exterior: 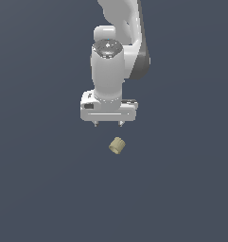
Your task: Pick up the object and move it to a goal position.
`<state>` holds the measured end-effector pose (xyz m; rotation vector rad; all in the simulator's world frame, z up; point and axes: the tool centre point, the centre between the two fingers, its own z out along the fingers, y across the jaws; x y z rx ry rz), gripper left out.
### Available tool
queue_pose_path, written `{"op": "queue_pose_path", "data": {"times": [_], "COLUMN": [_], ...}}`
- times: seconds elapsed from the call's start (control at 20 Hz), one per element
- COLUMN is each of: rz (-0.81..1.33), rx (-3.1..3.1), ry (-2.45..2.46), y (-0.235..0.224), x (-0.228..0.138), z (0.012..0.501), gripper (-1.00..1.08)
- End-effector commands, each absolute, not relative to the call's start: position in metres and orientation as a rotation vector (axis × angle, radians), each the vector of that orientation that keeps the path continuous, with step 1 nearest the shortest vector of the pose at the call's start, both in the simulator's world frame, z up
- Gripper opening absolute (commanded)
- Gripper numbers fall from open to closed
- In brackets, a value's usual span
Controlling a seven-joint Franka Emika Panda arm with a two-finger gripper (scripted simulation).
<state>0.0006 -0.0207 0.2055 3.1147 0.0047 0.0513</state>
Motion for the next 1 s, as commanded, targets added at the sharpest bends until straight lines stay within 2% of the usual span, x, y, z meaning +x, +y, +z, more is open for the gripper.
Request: {"op": "queue_pose_path", "data": {"times": [0.0,0.95], "rz": [0.051,0.018], "rx": [3.115,3.098], "ry": [0.005,0.007], "y": [-0.021,-0.010], "x": [0.001,0.000], "z": [0.205,0.200], "gripper": [1.00,1.00]}}
